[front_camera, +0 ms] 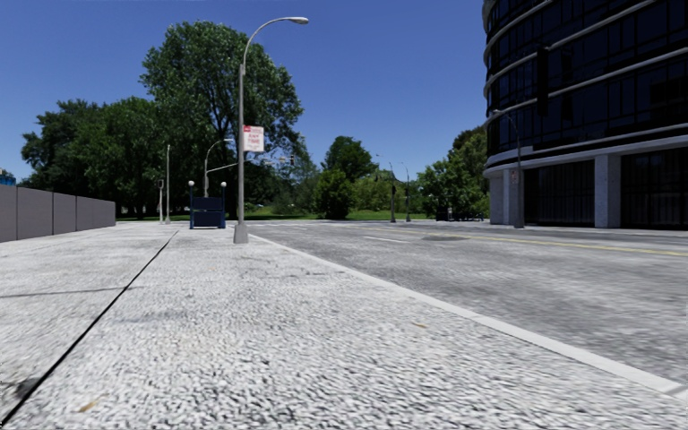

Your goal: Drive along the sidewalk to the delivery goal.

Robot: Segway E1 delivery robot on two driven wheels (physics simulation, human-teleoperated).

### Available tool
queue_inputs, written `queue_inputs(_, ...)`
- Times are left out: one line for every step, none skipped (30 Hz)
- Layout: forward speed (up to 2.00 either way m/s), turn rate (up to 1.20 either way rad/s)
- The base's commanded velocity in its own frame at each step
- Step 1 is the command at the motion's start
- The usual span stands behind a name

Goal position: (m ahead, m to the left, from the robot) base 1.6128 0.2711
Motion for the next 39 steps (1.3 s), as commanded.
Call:
queue_inputs(1.5,0.19)
queue_inputs(1.49,0.19)
queue_inputs(1.49,0.17)
queue_inputs(1.47,0.12)
queue_inputs(1.47,0.12)
queue_inputs(1.42,0.09)
queue_inputs(1.35,0.07)
queue_inputs(1.31,0.06)
queue_inputs(1.3,0.13)
queue_inputs(1.29,0.21)
queue_inputs(1.29,0.24)
queue_inputs(1.29,0.29)
queue_inputs(1.29,0.31)
queue_inputs(1.29,0.34)
queue_inputs(1.29,0.34)
queue_inputs(1.29,0.38)
queue_inputs(1.28,0.4)
queue_inputs(1.28,0.4)
queue_inputs(1.28,0.4)
queue_inputs(1.28,0.4)
queue_inputs(1.28,0.4)
queue_inputs(1.28,0.4)
queue_inputs(1.28,0.4)
queue_inputs(1.28,0.4)
queue_inputs(1.28,0.39)
queue_inputs(1.28,0.34)
queue_inputs(1.28,0.21)
queue_inputs(1.25,0.09)
queue_inputs(1.17,0.0)
queue_inputs(1.13,0.0)
queue_inputs(1.11,0.0)
queue_inputs(1.1,0.0)
queue_inputs(1.08,0.0)
queue_inputs(0.93,0.0)
queue_inputs(0.93,0.0)
queue_inputs(0.81,0.0)
queue_inputs(0.76,0.0)
queue_inputs(0.7,0.0)
queue_inputs(0.61,0.0)
